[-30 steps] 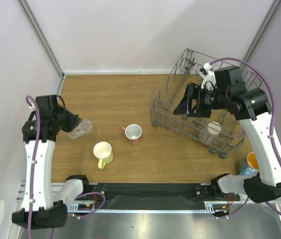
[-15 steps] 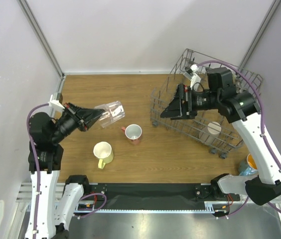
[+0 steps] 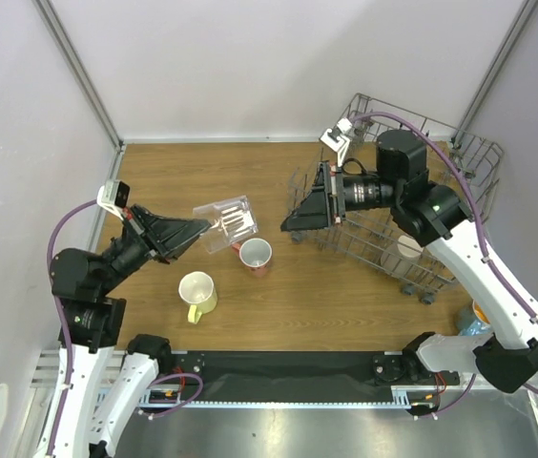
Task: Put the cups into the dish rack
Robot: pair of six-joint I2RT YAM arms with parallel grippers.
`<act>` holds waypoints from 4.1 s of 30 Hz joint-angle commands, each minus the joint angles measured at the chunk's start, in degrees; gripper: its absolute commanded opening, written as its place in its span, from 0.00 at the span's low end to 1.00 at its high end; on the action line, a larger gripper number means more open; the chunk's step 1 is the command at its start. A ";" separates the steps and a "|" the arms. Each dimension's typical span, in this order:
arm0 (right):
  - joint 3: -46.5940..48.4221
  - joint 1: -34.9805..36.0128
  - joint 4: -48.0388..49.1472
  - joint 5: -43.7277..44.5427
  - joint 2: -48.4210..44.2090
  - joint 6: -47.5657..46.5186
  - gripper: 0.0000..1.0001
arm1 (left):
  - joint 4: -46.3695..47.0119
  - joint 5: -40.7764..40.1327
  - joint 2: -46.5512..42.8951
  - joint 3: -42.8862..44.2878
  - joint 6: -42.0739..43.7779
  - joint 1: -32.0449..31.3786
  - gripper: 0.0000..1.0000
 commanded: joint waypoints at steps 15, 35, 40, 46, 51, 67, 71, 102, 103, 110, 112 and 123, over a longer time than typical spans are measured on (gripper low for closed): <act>5.73 6.41 11.20 -0.73 9.20 5.00 0.90 | 5.53 -1.81 0.57 -1.59 -4.65 -1.73 0.00; 6.70 8.70 14.46 3.48 11.31 6.15 0.87 | 8.08 -1.28 -0.05 -3.09 -6.50 -2.87 0.00; 6.61 8.79 14.37 3.83 11.66 6.50 0.88 | 8.43 -1.02 -0.40 -4.14 -6.76 -2.96 0.00; 6.43 9.31 16.65 3.40 12.10 7.82 0.88 | 8.52 -0.93 -0.49 -4.67 -6.85 -3.05 0.00; 6.26 10.02 17.71 2.87 12.54 8.35 0.85 | 9.75 -0.93 0.04 -5.29 -7.73 -3.14 0.00; 6.60 9.14 12.46 5.59 12.80 4.66 0.00 | -9.06 -0.84 1.53 -2.82 -0.62 -3.05 0.45; 8.71 7.39 8.05 8.23 13.33 2.37 0.00 | -10.20 -1.19 0.92 -4.41 -0.78 -3.05 0.92; 26.65 -16.08 -39.51 70.72 21.24 -5.80 0.00 | -38.58 1.35 12.16 9.29 21.18 4.33 0.99; 26.39 -16.44 -39.94 70.72 21.77 -5.72 0.00 | -39.03 1.53 12.52 9.74 21.54 4.59 0.99; 25.42 -18.55 -44.52 67.65 27.75 -3.87 0.00 | -40.53 2.76 14.19 11.85 23.30 5.91 0.99; 22.70 -18.46 -42.77 67.29 27.49 -3.61 0.00 | -40.35 3.03 14.89 12.29 23.47 6.09 0.99; 18.04 -17.32 -43.55 63.96 29.15 0.96 0.00 | -41.23 3.29 16.03 13.43 24.18 6.62 0.99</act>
